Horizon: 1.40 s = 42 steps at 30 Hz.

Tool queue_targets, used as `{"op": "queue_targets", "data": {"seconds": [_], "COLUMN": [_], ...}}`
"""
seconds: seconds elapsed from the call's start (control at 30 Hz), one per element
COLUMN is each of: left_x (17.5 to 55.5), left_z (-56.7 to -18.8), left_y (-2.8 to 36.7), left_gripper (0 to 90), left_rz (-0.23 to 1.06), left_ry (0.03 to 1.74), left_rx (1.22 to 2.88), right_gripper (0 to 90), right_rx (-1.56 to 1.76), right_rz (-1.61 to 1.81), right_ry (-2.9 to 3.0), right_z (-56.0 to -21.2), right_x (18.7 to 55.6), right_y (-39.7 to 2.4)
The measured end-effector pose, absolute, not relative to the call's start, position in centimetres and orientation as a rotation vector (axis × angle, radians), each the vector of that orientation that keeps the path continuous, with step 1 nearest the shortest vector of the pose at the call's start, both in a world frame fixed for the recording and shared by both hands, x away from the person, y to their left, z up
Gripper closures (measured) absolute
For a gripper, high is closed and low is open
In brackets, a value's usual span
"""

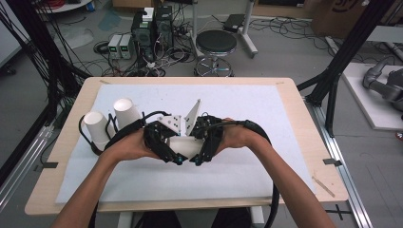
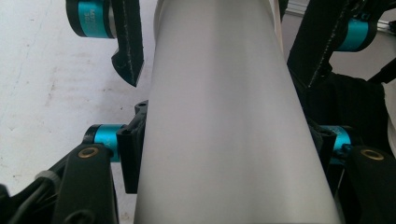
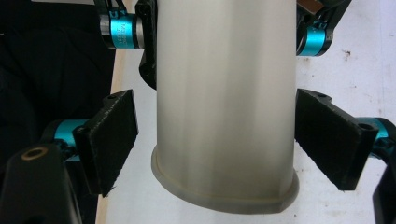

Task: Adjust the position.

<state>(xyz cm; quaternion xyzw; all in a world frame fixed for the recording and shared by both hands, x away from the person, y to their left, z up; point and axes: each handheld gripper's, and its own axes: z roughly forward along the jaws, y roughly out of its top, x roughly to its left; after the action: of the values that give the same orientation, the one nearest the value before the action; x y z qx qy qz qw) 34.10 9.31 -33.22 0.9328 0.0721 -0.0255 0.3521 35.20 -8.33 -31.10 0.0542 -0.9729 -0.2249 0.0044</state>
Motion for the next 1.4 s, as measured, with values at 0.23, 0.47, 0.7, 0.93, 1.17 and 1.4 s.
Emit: {"op": "queue_targets", "data": {"seconds": [0.23,0.47,0.7,0.93,1.17,1.4], "left_x": [33.9,33.6,33.5,33.3,33.1,33.0], "left_z": [-33.0,-32.9,-33.7,-33.8,-33.9,-33.8], "left_y": [9.5,10.0,11.0,11.8,12.5,13.2], "left_gripper": [34.9,34.8,34.8,34.7,34.7,34.7], "left_rz": [-0.055,-0.042,-0.047,-0.039,-0.031,-0.020], "left_ry": [0.182,0.193,0.220,0.230,0.241,0.249], "left_rx": [2.404,2.356,2.299,2.238,2.189,2.140], "right_gripper": [14.3,14.3,14.3,14.3,14.3,14.3], "right_rx": [0.146,0.140,0.091,0.076,0.061,0.036], "right_rz": [-0.747,-0.840,-0.929,-1.038,-1.068,-1.092], "right_ry": [-3.041,-3.018,-2.992,-2.974,-2.972,-2.973], "right_z": [-30.8,-30.4,-30.7,-29.7,-29.5,-29.2], "right_x": [35.3,35.4,35.3,35.2,35.3,35.3], "right_y": [-8.9,-9.9,-11.3,-12.2,-12.6,-13.1]}}
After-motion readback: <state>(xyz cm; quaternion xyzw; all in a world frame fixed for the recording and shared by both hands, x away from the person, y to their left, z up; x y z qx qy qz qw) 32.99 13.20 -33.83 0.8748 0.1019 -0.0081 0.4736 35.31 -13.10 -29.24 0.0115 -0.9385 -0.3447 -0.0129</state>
